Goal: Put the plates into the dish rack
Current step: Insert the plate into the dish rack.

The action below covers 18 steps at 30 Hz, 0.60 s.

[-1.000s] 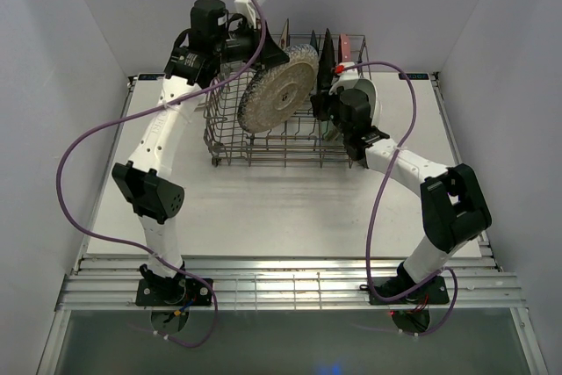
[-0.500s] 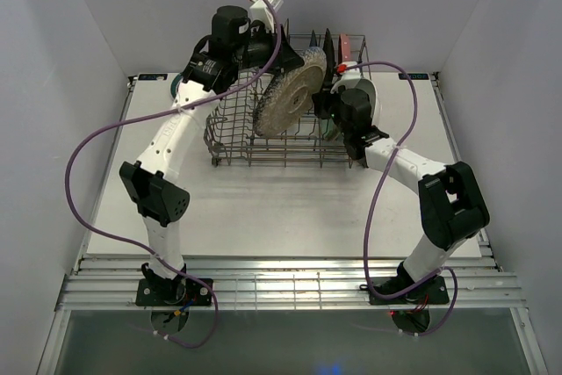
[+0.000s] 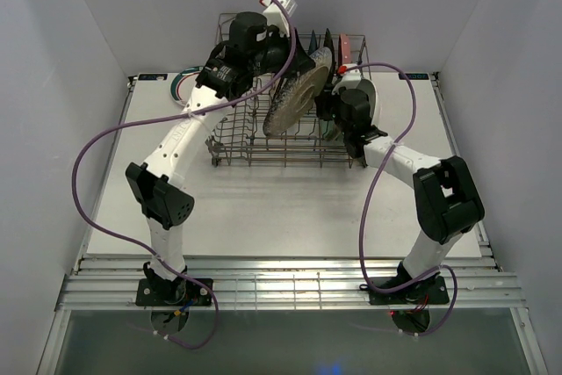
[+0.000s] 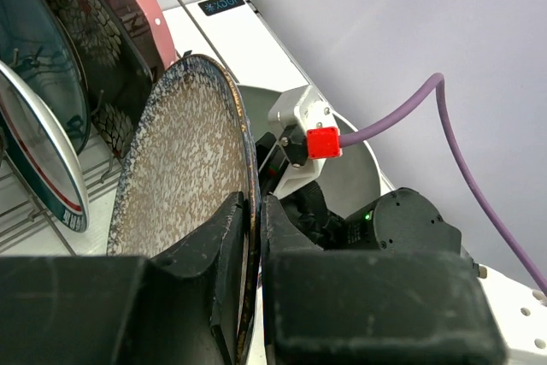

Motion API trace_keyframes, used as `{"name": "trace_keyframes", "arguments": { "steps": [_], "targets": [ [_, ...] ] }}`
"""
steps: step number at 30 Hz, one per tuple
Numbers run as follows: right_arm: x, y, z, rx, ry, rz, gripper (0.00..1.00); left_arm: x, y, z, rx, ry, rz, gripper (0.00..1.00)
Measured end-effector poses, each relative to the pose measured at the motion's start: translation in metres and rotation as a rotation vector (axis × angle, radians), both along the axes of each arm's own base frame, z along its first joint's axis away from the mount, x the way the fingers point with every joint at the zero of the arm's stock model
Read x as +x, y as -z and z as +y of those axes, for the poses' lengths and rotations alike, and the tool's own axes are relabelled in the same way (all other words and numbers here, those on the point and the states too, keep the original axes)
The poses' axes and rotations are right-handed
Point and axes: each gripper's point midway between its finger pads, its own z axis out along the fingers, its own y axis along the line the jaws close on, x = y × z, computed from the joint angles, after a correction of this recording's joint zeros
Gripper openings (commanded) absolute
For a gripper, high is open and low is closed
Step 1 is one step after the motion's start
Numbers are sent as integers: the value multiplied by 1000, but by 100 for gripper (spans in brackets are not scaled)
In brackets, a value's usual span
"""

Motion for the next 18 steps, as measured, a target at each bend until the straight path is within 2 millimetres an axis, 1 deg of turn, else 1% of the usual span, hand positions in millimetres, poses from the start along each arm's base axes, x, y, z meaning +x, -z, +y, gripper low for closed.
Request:
{"name": "trace_keyframes", "arguments": {
  "steps": [5, 13, 18],
  "targets": [
    [5, -3, -1, 3, 6, -5, 32, -1, -3, -8, -4, -30, -14, 0],
    [11, -12, -7, 8, 34, -23, 32, 2, -8, -11, -32, -88, -11, 0],
    [14, -14, -12, 5, 61, -29, 31, 6, -5, -13, -56, -111, 8, 0]
  ]
}}
